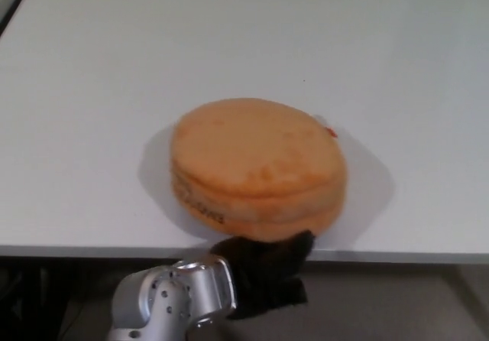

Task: A soft plate is kept in the center of the table close to the robot and the robot uses its left hand to pick up the plate, turns it upside down and places it back on the table

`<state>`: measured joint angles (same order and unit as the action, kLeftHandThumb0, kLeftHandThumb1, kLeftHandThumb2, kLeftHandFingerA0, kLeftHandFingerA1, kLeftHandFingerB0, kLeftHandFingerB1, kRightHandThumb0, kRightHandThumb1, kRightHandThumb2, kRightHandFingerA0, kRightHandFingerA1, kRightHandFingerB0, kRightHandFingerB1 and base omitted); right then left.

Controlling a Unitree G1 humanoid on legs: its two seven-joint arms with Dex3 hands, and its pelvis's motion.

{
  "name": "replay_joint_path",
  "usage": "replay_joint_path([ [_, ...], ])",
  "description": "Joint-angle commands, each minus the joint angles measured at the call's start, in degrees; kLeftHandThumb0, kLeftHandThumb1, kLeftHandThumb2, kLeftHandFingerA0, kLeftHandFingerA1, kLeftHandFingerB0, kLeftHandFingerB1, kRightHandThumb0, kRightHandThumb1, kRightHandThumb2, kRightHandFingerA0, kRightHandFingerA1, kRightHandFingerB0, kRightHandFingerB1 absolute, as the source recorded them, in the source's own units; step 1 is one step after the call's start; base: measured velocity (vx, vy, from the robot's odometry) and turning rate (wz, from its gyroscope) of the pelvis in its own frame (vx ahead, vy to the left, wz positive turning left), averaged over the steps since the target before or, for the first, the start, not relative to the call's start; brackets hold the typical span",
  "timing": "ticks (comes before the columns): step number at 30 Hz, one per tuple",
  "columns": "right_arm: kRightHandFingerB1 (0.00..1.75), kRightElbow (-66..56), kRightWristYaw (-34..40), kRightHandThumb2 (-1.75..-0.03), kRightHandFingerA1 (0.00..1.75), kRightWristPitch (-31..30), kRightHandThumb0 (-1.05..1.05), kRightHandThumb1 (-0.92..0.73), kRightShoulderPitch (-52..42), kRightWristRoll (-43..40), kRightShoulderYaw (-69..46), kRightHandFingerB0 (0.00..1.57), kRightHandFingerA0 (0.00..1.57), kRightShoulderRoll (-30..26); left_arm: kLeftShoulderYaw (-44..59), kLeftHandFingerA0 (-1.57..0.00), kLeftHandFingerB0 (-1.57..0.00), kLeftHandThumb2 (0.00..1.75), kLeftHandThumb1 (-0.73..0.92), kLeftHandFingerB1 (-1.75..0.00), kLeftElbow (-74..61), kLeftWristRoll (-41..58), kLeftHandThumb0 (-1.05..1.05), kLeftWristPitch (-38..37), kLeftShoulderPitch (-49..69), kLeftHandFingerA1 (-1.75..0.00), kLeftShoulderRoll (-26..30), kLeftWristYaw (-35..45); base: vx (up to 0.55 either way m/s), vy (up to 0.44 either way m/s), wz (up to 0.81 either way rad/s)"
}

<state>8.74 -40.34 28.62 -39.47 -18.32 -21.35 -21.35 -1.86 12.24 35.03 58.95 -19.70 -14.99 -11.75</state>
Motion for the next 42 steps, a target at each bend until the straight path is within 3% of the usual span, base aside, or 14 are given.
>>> replay_joint_path([
  [1,0.29,-0.9,1.0,-1.07,0.61,-2.3,-0.75,-0.71,-0.6,-0.1,-1.0,0.04,0.27,-1.4,-2.1,-0.65,-0.54,0.67,0.73,-1.05,-1.5,0.6,-0.81,2.6,3.9,-1.41,1.3,7.2,0.00,0.000,0.00],
  [5,0.29,-1.1,0.1,-1.06,0.62,-1.9,-0.79,-0.73,-0.6,-1.1,-1.2,0.05,0.30,-1.3,-0.7,-0.25,-0.06,0.64,0.79,-0.33,-2.6,3.0,-0.93,1.4,5.2,-0.64,5.2,14.8,0.00,0.000,0.00],
  [7,0.30,-0.9,0.1,-1.06,0.61,-2.6,-0.77,-0.72,-0.5,-1.2,-1.0,0.05,0.28,-1.2,-3.0,0.00,0.00,1.10,0.69,0.00,-4.3,2.7,-1.05,0.9,4.8,-0.05,9.6,20.4,0.00,0.000,0.00],
  [8,0.30,-1.1,0.2,-1.07,0.61,-2.6,-0.77,-0.72,-0.6,-1.0,-1.0,0.05,0.28,-1.2,-3.0,0.00,0.00,0.66,0.84,0.00,-4.7,2.9,-1.05,1.1,4.7,0.00,10.2,20.9,0.00,0.000,0.00],
  [18,0.35,-1.4,-1.5,-1.07,0.63,-4.2,-0.76,-0.71,-1.0,-1.8,-0.9,0.03,0.28,-1.9,-6.0,0.00,0.00,0.69,0.84,0.00,-5.4,2.1,-1.05,1.7,3.7,0.00,15.6,25.9,0.00,0.000,0.00],
  [19,0.30,-1.7,-1.5,-0.67,0.58,-5.1,-0.77,-0.88,-1.1,-2.0,-0.9,0.08,0.28,-2.0,-6.0,0.00,0.00,0.68,0.84,0.00,-5.6,2.1,-1.05,1.5,3.9,0.00,15.5,25.8,0.00,0.000,0.00],
  [21,0.37,-3.0,-2.0,-1.03,0.62,-5.9,-0.75,-0.70,-1.7,-2.9,-1.0,0.06,0.26,-1.9,-6.4,0.00,0.00,0.68,0.84,0.00,-6.4,1.8,-1.05,1.9,4.2,0.00,15.6,25.6,0.00,0.000,0.00],
  [23,0.30,-1.5,-2.1,-0.67,0.56,-4.8,-0.73,-0.89,-1.0,-2.2,-0.8,0.09,0.29,-1.7,-6.7,0.00,0.00,0.70,0.85,0.00,-7.0,1.8,-1.05,2.6,4.4,0.00,16.0,25.8,0.00,0.000,0.00],
  [30,0.38,-1.8,-1.9,-1.06,0.61,-5.9,-0.80,-0.70,-0.7,-2.2,-1.3,0.05,0.28,-2.0,-10.8,0.00,0.00,1.13,0.65,0.00,-13.0,-1.8,-1.05,-2.1,8.9,-0.15,19.7,27.7,0.00,0.000,0.00],
  [34,0.40,-3.2,-1.9,-1.06,0.63,-7.1,-0.80,-0.71,-1.7,-2.6,-1.4,0.05,0.28,-2.0,-11.7,0.00,0.00,1.13,0.65,0.00,-19.1,-2.5,-1.05,-3.4,13.6,-0.16,23.8,29.1,0.00,0.000,0.00],
  [35,0.32,-2.8,-2.1,-0.67,0.58,-6.7,-0.77,-0.89,-1.5,-2.4,-1.3,0.09,0.28,-2.0,-11.5,0.00,0.00,1.14,0.65,0.00,-20.4,-2.4,-1.05,-3.5,14.8,-0.15,24.6,29.3,0.00,0.000,0.00],
  [40,0.38,-2.8,-2.2,-1.06,0.62,-7.3,-0.78,-0.69,-1.5,-3.0,-1.5,0.04,0.27,-1.8,-10.4,0.00,0.00,1.13,0.64,0.00,-26.0,-2.9,-1.05,-5.9,20.4,-0.13,28.8,30.9,0.00,0.000,0.00],
  [41,0.31,-2.0,-2.5,-0.67,0.58,-6.4,-0.78,-0.88,-1.3,-2.9,-1.5,0.09,0.27,-1.7,-9.0,0.00,0.00,1.11,0.63,0.00,-27.8,-2.5,-1.05,-8.1,23.7,-0.13,30.2,32.4,0.00,0.000,0.00],
  [42,0.31,-2.0,-2.4,-0.67,0.57,-6.2,-0.79,-0.88,-1.3,-2.6,-1.5,0.09,0.28,-1.7,-8.6,0.00,0.00,0.75,0.84,0.00,-28.6,-2.5,-1.05,-9.0,24.7,0.00,30.7,32.9,0.00,0.000,0.00],
])
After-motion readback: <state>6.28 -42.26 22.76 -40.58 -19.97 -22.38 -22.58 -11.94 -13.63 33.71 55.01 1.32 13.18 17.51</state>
